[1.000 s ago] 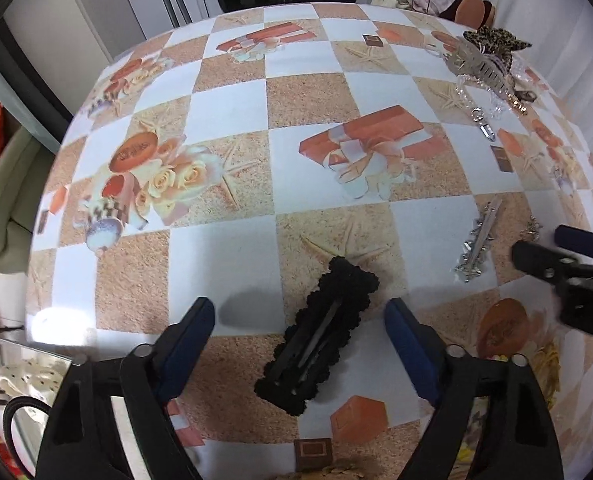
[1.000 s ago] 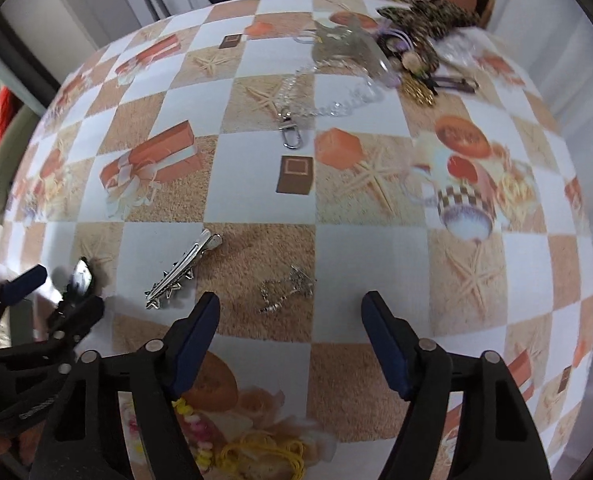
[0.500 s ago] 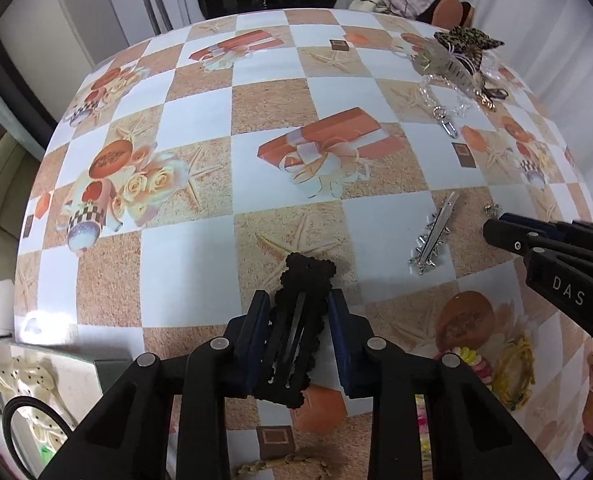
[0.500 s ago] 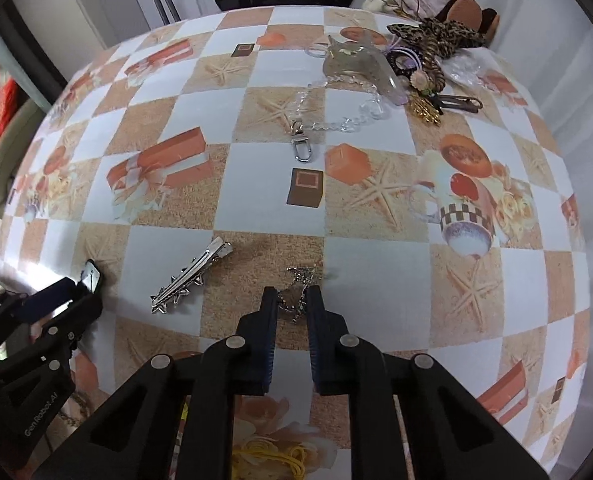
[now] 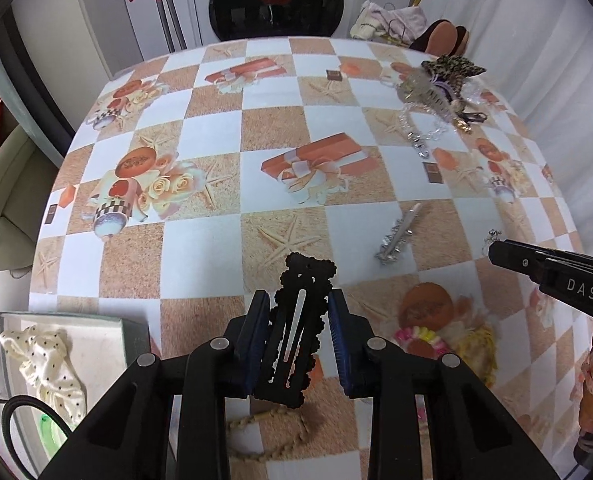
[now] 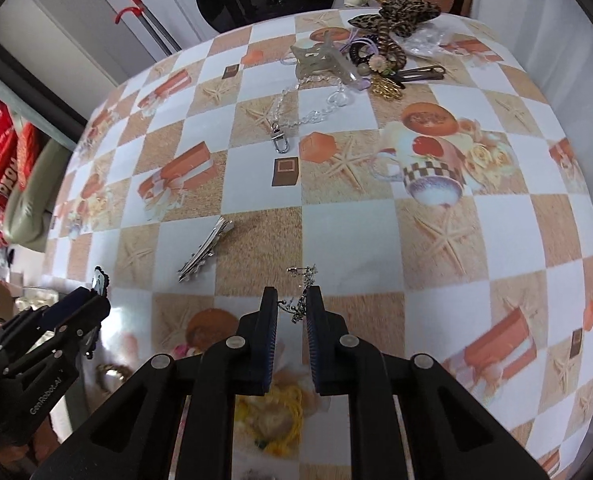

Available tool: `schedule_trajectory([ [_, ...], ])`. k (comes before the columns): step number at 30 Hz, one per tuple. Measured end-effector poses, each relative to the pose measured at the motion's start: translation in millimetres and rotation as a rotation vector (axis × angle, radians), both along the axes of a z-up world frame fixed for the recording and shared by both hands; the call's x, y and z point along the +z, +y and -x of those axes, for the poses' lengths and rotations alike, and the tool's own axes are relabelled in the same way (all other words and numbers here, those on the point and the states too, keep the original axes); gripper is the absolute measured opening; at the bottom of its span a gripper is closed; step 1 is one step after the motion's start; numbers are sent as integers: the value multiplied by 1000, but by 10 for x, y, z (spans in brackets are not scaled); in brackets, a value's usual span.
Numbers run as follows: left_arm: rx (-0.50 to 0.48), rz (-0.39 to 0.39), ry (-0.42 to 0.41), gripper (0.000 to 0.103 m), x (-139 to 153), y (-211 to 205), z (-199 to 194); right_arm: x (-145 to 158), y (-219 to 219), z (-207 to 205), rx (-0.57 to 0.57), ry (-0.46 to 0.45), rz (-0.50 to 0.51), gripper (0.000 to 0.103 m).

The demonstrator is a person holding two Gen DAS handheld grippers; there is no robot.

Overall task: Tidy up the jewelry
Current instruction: 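Carry clip and chain to the tray and open both tools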

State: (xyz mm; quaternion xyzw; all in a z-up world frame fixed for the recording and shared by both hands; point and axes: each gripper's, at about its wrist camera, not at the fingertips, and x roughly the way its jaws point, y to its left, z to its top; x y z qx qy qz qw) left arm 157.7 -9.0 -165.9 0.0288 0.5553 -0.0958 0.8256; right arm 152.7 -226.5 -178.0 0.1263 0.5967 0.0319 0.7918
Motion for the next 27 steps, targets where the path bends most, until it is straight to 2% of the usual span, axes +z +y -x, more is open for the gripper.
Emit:
schedule_trajectory([
  [15, 82, 28, -21, 35, 364, 207, 487, 337, 72, 365, -6, 6, -51, 15],
  [21, 126, 46, -28, 35, 489, 446, 707, 556, 302, 464, 37, -9, -60, 15],
  [27, 210, 47, -29, 35, 584, 812, 954, 805, 672, 491, 111, -43, -86, 15],
])
